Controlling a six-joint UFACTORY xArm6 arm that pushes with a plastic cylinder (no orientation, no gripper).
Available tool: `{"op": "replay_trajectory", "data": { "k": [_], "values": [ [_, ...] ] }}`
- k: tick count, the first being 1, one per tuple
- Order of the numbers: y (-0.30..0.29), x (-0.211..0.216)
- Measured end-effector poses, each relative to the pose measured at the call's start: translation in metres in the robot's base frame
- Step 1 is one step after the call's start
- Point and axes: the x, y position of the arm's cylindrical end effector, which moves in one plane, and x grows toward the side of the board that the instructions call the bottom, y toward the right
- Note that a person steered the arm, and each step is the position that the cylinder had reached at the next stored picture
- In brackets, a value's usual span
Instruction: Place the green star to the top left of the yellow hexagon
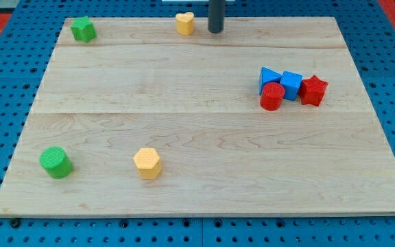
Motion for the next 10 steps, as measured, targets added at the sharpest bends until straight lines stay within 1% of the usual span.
{"op": "replay_trajectory", "data": {
  "k": [1, 2, 3, 4, 6, 7, 8, 9, 10],
  "values": [
    [-0.056, -0.008],
    [-0.155, 0.011],
    [-0.183, 0.017],
    [-0.219, -0.012],
    [-0.322, -0.007],
    [-0.294, 0.002],
    [-0.269, 0.038],
    [-0.219, 0.059],
    [-0.206, 0.076]
  ]
}}
